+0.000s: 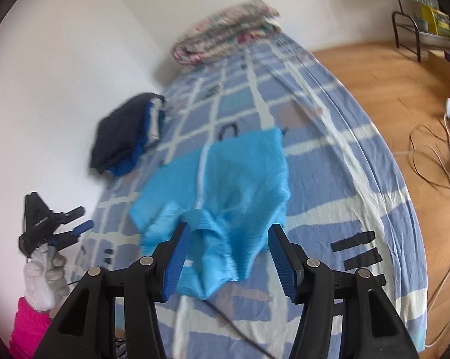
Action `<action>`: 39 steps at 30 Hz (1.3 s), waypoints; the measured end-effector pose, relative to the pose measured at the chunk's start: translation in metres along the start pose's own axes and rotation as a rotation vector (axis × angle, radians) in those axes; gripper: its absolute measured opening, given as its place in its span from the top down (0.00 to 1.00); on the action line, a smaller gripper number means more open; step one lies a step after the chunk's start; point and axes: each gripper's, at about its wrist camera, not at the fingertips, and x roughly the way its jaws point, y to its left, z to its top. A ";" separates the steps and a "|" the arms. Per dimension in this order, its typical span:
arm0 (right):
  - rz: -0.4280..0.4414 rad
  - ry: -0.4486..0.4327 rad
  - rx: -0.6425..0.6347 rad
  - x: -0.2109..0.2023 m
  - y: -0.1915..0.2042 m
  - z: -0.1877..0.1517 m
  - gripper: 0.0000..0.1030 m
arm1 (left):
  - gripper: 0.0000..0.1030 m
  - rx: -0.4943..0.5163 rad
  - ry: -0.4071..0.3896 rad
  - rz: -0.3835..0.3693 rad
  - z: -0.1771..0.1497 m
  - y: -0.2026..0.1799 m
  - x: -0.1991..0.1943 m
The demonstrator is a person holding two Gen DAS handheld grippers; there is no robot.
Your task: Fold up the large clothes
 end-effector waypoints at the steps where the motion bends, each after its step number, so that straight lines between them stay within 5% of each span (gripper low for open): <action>1: -0.010 0.009 0.007 0.006 -0.005 0.000 0.46 | 0.36 0.004 0.005 0.008 0.001 0.001 0.005; 10: 0.059 0.111 0.122 0.061 -0.034 0.010 0.45 | 0.36 -0.170 0.064 -0.060 0.017 0.033 0.065; 14: 0.084 0.175 0.170 0.096 -0.045 0.007 0.54 | 0.36 -0.173 0.086 -0.080 0.023 0.034 0.091; 16: 0.129 0.204 0.202 0.109 -0.049 0.006 0.74 | 0.54 -0.142 0.104 -0.096 0.024 0.029 0.103; 17: 0.148 0.220 0.215 0.114 -0.049 0.005 0.89 | 0.85 -0.118 0.122 -0.088 0.024 0.025 0.108; 18: 0.151 0.219 0.213 0.114 -0.047 0.005 0.97 | 0.98 -0.090 0.134 -0.067 0.023 0.021 0.111; 25: 0.001 0.259 0.109 0.120 -0.043 -0.001 1.00 | 0.96 0.011 0.160 0.088 0.006 0.024 0.125; 28: -0.041 0.270 0.044 0.115 -0.034 -0.002 0.92 | 0.80 0.052 0.142 0.137 0.002 0.013 0.111; 30: -0.083 0.220 -0.033 0.096 -0.024 0.001 0.74 | 0.66 0.105 0.083 0.160 -0.002 0.002 0.088; 39: 0.099 0.090 -0.145 -0.013 0.014 -0.010 0.72 | 0.65 0.280 0.023 -0.011 -0.044 -0.067 -0.008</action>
